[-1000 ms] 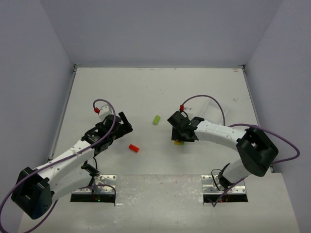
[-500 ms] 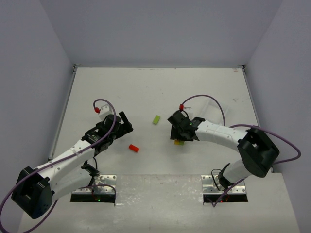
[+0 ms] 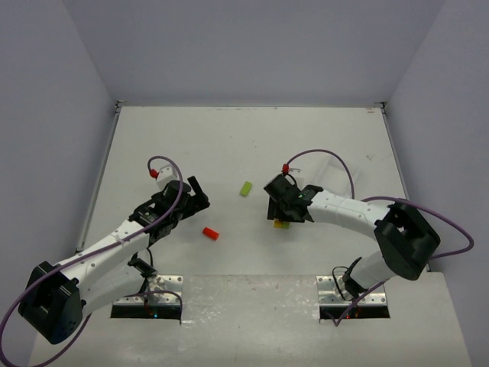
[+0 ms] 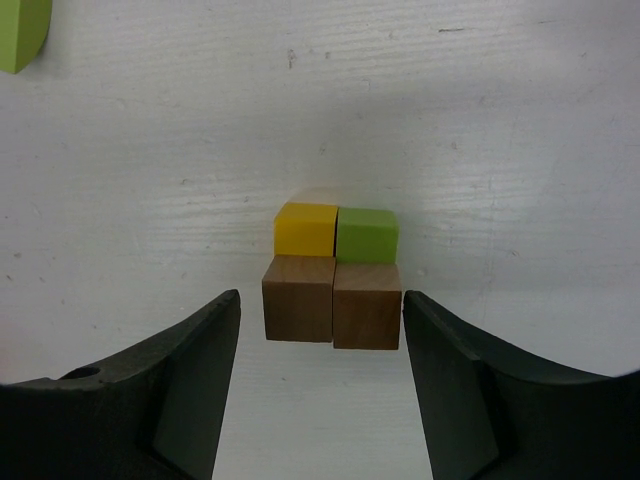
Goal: Build the wood block tower
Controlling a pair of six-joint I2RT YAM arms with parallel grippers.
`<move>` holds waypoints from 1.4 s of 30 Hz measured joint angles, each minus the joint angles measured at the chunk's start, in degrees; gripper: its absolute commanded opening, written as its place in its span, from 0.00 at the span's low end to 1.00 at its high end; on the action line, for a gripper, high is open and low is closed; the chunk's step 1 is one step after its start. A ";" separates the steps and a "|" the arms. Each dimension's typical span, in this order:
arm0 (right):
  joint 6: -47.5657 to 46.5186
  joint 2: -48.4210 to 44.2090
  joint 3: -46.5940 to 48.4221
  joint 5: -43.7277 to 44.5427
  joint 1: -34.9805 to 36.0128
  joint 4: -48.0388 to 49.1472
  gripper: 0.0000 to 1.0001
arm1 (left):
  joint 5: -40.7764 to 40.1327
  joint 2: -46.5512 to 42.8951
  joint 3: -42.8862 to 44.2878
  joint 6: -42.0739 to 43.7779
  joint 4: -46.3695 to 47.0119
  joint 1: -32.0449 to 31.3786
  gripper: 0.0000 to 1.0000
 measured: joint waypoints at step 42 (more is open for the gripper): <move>-14.55 7.02 8.88 -8.13 0.00 3.37 0.93 | 0.42 -0.39 -0.18 0.46 0.03 -0.02 1.00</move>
